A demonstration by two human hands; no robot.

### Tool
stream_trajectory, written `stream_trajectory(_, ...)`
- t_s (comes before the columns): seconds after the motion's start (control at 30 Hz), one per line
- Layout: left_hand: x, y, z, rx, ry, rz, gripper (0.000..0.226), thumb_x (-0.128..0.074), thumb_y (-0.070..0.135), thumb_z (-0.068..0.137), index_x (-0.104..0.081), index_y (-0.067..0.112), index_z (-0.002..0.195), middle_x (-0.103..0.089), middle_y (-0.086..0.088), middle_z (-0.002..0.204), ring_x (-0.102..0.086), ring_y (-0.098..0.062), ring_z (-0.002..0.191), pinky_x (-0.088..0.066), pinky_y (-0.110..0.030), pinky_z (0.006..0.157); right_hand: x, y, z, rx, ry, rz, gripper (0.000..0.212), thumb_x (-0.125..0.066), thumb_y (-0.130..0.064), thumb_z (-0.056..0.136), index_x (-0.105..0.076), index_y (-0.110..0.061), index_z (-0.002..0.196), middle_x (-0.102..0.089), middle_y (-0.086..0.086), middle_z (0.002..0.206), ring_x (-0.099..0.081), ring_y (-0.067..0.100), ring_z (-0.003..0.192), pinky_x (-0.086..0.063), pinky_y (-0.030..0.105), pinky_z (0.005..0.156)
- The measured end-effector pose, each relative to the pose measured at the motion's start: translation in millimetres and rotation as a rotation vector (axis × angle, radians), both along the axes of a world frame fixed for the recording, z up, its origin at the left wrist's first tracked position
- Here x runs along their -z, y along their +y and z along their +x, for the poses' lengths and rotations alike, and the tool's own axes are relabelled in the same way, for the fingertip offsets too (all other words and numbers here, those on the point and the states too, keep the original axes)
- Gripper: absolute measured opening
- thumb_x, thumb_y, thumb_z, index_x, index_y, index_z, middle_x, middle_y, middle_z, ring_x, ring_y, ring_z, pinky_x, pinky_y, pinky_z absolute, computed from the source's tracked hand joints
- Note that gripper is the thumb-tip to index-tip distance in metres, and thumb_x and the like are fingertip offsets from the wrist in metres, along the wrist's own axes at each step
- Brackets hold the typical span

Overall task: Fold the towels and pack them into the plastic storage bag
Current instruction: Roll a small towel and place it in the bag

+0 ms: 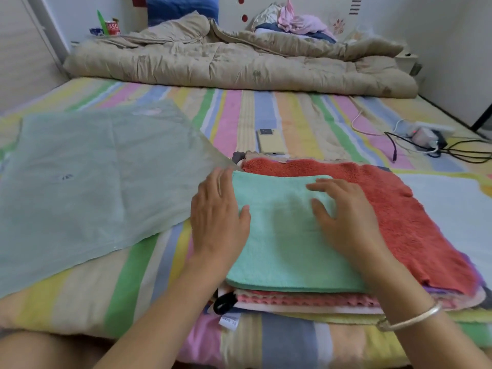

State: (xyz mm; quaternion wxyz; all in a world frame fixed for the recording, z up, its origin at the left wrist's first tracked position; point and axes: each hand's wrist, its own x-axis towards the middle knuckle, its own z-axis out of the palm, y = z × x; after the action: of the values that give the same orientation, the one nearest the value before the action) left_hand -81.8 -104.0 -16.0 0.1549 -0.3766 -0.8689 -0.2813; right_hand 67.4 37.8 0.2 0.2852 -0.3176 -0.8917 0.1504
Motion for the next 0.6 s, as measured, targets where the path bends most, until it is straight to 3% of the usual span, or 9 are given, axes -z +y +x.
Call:
stream_trajectory(0.1, -19.9, 11.7, 7.1, 0.231, 0.050, -0.035, 0.051, -0.057, 0.026, 0.088, -0.048, 0.014, 0.137, -0.042, -0.006, 0.147, -0.041, -0.025, 0.130, -0.034, -0.039, 0.105, -10.6, 8.3, 19.0, 0.259, 0.005, -0.161, 0.030, -0.058, -0.028, 0.091, -0.060, -0.024, 0.120, -0.061, -0.004, 0.105, -0.056, 0.020, 0.095, -0.043, 0.033, 0.077)
stream_trajectory(0.23, -15.1, 35.5, 25.2, 0.464, -0.003, -0.238, 0.056, -0.027, 0.040, 0.095, -0.038, 0.020, 0.146, -0.026, -0.003, 0.158, -0.024, -0.019, 0.145, -0.012, -0.037, 0.120, -7.7, 10.9, 27.4, 0.308, -0.151, -0.547, 0.045, -0.056, -0.047, 0.090, -0.050, -0.022, 0.128, -0.061, -0.004, 0.101, -0.060, 0.023, 0.100, -0.047, 0.038, 0.086)
stream_trajectory(0.4, 11.3, 45.4, 40.7, 0.506, 0.074, -0.393, 0.075, 0.000, 0.047, 0.088, -0.023, 0.017, 0.153, -0.015, -0.001, 0.162, -0.010, -0.015, 0.149, 0.000, -0.044, 0.121, -4.2, 10.2, 27.8, 0.252, -0.142, -0.675, 0.032, -0.056, -0.048, 0.089, -0.060, -0.018, 0.101, -0.066, -0.002, 0.096, -0.064, 0.020, 0.088, -0.052, 0.043, 0.084)
stream_trajectory(0.5, 21.2, 47.0, 41.7, 0.476, 0.042, -0.444, 0.078, 0.007, 0.050, 0.085, -0.007, 0.020, 0.156, 0.000, 0.003, 0.163, 0.006, -0.010, 0.149, 0.004, -0.045, 0.120, -1.2, 8.6, 28.0, 0.252, -0.065, -0.668, 0.027, -0.061, -0.042, 0.088, -0.061, -0.017, 0.099, -0.068, -0.001, 0.094, -0.065, 0.020, 0.086, -0.053, 0.044, 0.082)
stream_trajectory(0.6, 23.1, 48.0, 42.6, 0.465, 0.037, -0.450, 0.077, 0.007, 0.050, 0.086, -0.006, 0.021, 0.156, 0.002, 0.004, 0.163, 0.008, -0.009, 0.149, 0.005, -0.044, 0.120, -2.9, 6.2, 25.2, 0.215, 0.107, -0.823, 0.020, -0.066, -0.033, 0.087, -0.061, -0.016, 0.097, -0.071, 0.003, 0.091, -0.069, 0.020, 0.082, -0.056, 0.045, 0.081)
